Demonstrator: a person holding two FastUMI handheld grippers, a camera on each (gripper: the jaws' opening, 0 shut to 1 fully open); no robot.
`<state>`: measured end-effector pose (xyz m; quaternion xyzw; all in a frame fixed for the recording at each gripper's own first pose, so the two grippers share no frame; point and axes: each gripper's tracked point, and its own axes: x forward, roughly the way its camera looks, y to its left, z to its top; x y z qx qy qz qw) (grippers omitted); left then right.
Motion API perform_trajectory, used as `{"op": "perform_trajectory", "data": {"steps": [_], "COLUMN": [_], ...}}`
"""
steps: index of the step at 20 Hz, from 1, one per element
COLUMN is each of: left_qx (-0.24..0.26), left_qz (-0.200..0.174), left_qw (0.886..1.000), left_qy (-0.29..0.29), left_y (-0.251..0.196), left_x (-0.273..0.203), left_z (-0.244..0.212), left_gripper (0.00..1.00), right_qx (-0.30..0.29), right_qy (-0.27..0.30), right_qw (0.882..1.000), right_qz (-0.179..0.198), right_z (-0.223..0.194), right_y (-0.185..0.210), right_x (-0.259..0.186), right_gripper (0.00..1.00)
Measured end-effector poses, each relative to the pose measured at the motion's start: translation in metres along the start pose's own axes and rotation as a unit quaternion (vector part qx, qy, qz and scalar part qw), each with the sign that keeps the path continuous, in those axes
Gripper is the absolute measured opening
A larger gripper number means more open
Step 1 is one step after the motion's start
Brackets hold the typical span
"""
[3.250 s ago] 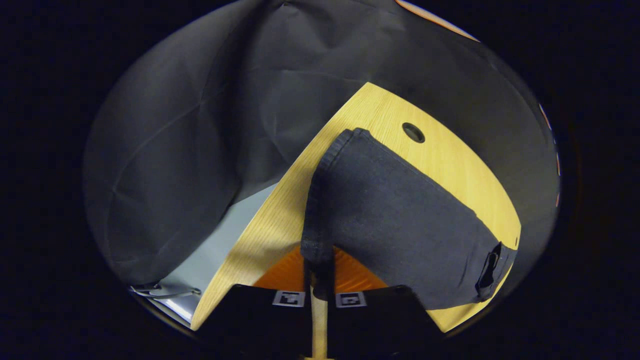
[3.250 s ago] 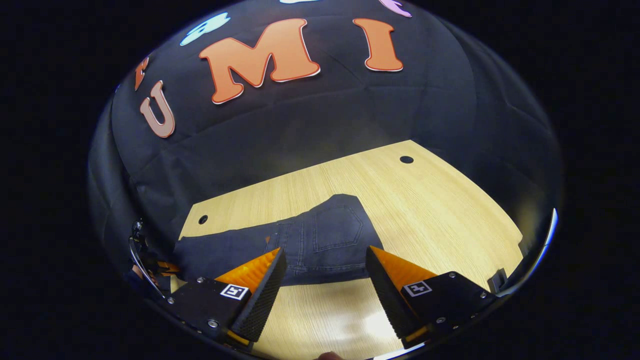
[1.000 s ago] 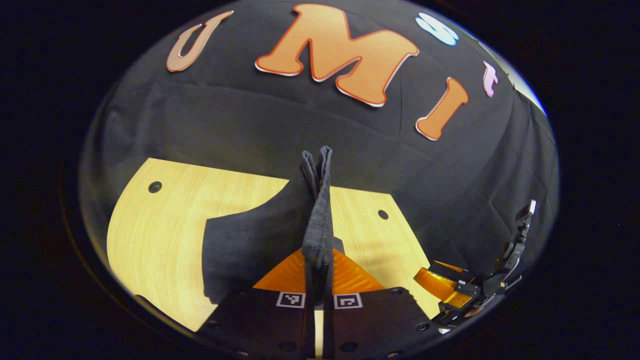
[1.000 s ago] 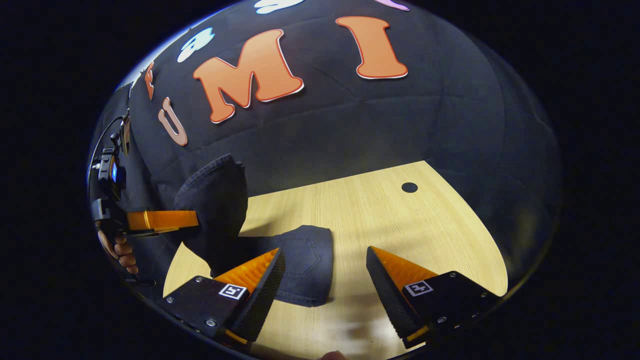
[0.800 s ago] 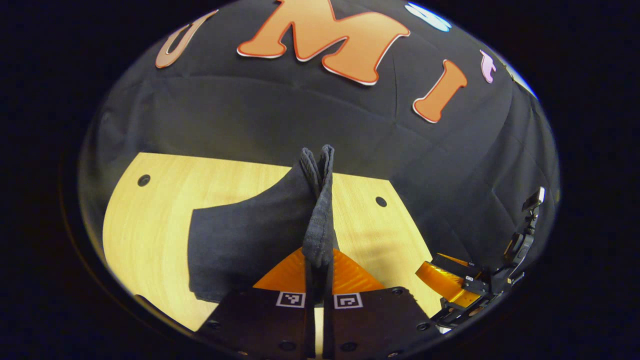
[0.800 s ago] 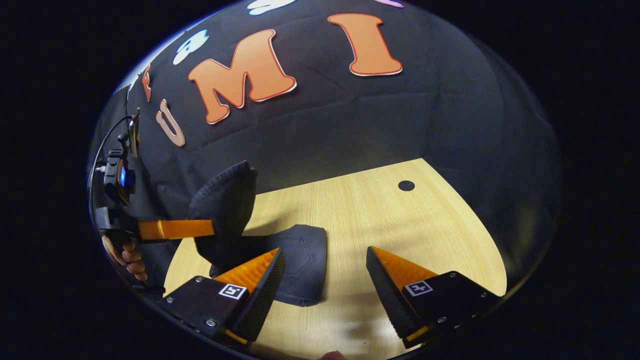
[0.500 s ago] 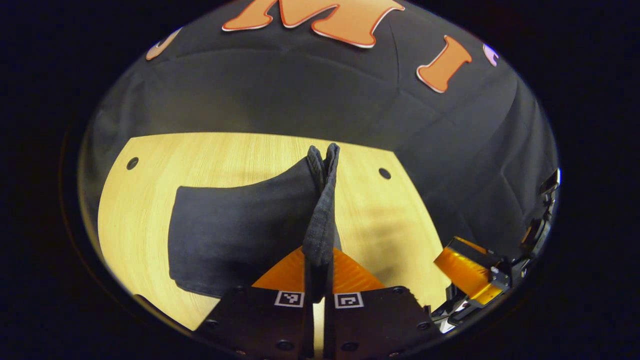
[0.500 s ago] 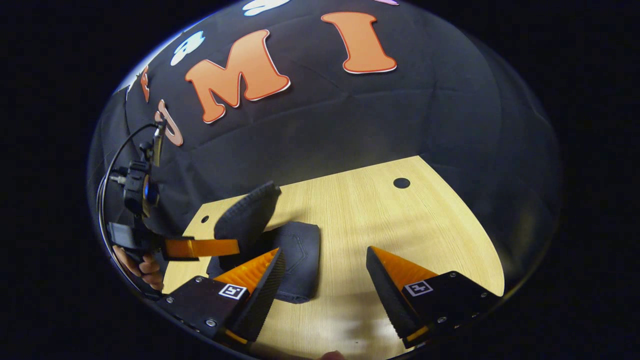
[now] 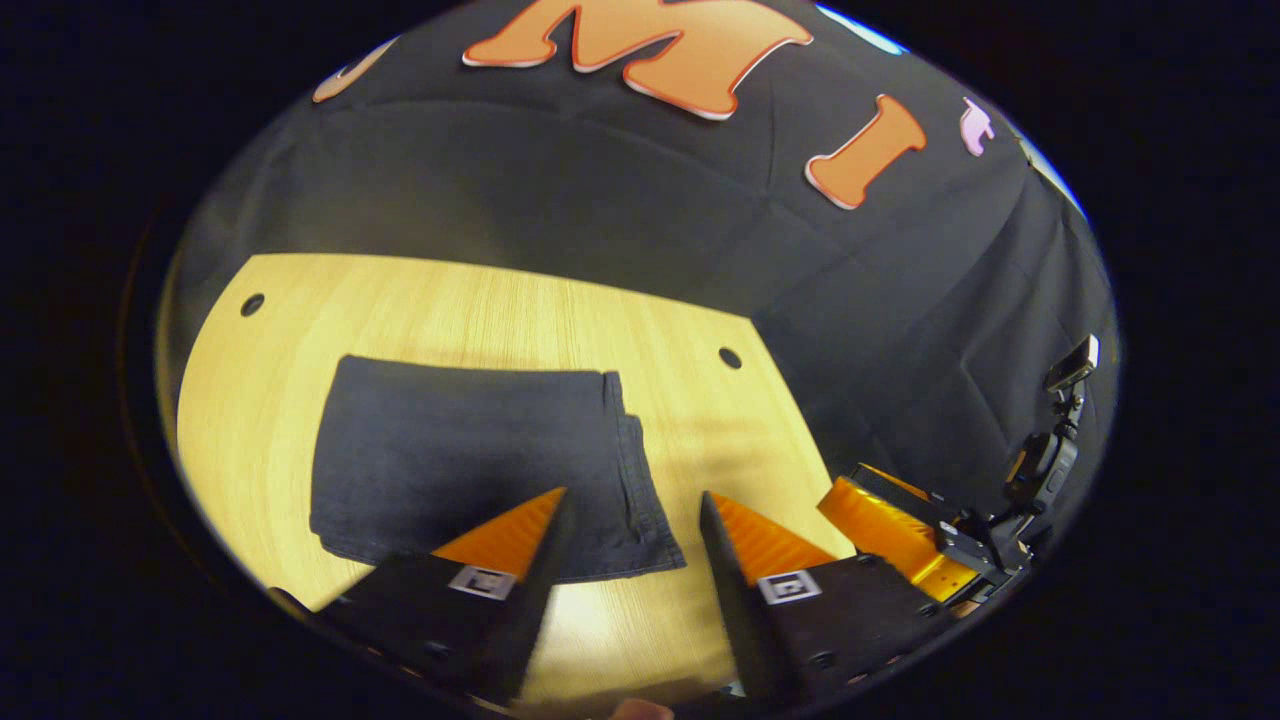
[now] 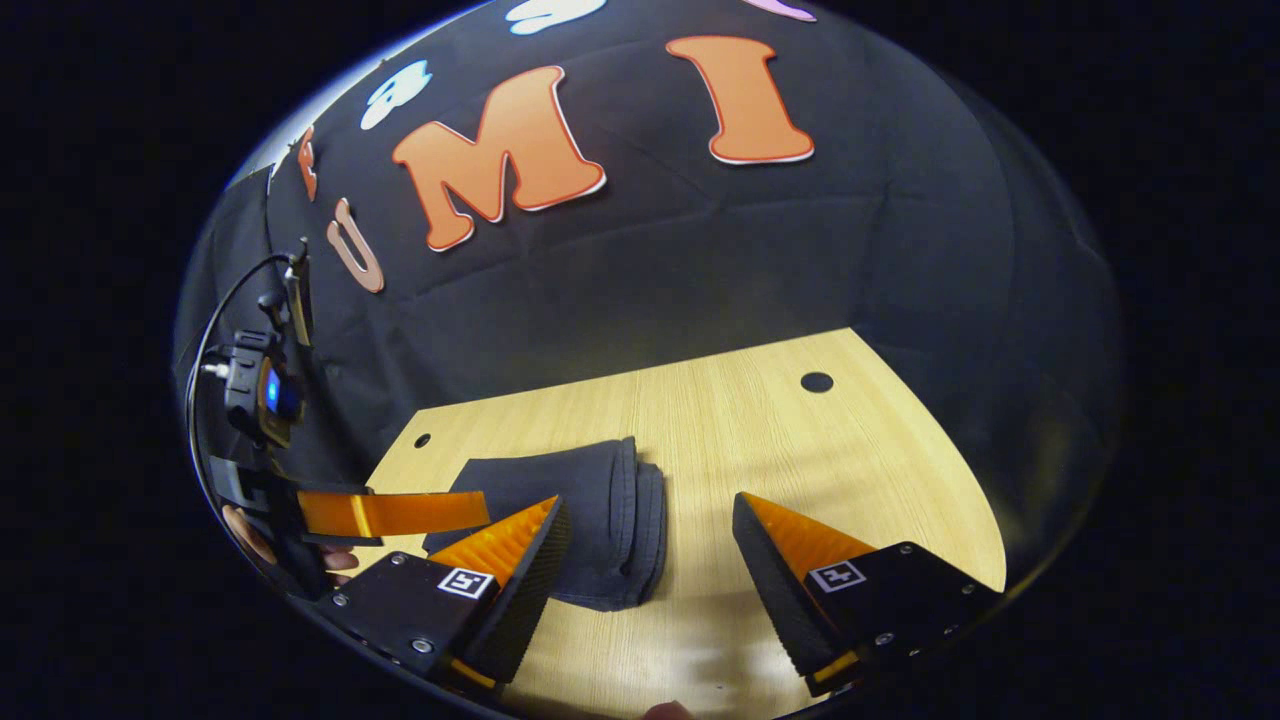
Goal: Grasp the waist and the cuffs of the jeans and fold them to make the two legs overlap; first hold the waist and fold one-third of the jeans toward the cuffs, then hold the cuffs and fold the remaining one-third in the same direction to finish folding.
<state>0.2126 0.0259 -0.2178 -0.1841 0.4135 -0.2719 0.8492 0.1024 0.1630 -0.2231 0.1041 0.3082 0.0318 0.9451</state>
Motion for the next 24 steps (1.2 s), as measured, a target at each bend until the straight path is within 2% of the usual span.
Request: {"op": "perform_trajectory", "data": {"steps": [1, 5, 8, 10, 11, 12, 15, 19, 22, 24], "left_qx": [0.011, 0.047, 0.088, 0.101, 0.106, 0.111, 0.135, 0.161, 0.154, 0.153], "left_qz": [0.009, 0.058, 0.104, 0.131, 0.145, 0.154, 0.164, 0.188, 0.164, 0.163], "left_qw": [1.000, 0.990, 0.970, 0.956, 0.949, 0.943, 0.932, 0.907, 0.913, 0.907], "left_qy": [-0.023, -0.121, -0.204, -0.242, -0.260, -0.273, -0.292, -0.341, -0.341, -0.357], "left_y": [0.003, 0.020, 0.026, 0.029, 0.034, 0.034, 0.035, 0.040, 0.035, 0.035], "left_x": [-0.009, -0.057, -0.099, -0.121, -0.133, -0.144, -0.170, -0.198, -0.198, -0.206], "left_z": [0.007, 0.047, 0.068, 0.074, 0.076, 0.080, 0.072, 0.078, 0.070, 0.076], "left_gripper": [0.96, 0.96, 0.96, 0.96, 0.96, 0.97, 0.98, 0.98, 0.98, 0.98], "right_qx": [-0.007, -0.044, -0.076, -0.090, -0.098, -0.105, -0.113, -0.113, -0.109, -0.113], "right_qy": [-0.011, -0.076, -0.134, -0.173, -0.185, -0.197, -0.228, -0.218, -0.238, -0.241], "right_qw": [1.000, 0.996, 0.987, 0.979, 0.976, 0.973, 0.965, 0.967, 0.963, 0.962], "right_qz": [0.007, 0.026, 0.039, 0.058, 0.062, 0.063, 0.070, 0.069, 0.069, 0.067], "right_z": [0.006, 0.032, 0.060, 0.070, 0.074, 0.077, 0.091, 0.087, 0.095, 0.095], "right_y": [0.009, 0.045, 0.073, 0.094, 0.106, 0.113, 0.128, 0.137, 0.145, 0.149], "right_x": [-0.003, -0.020, -0.037, -0.048, -0.050, -0.055, -0.065, -0.060, -0.065, -0.066], "right_gripper": [0.99, 0.98, 0.98, 1.00, 0.98, 1.00, 0.98, 0.98, 0.98, 0.98]}}
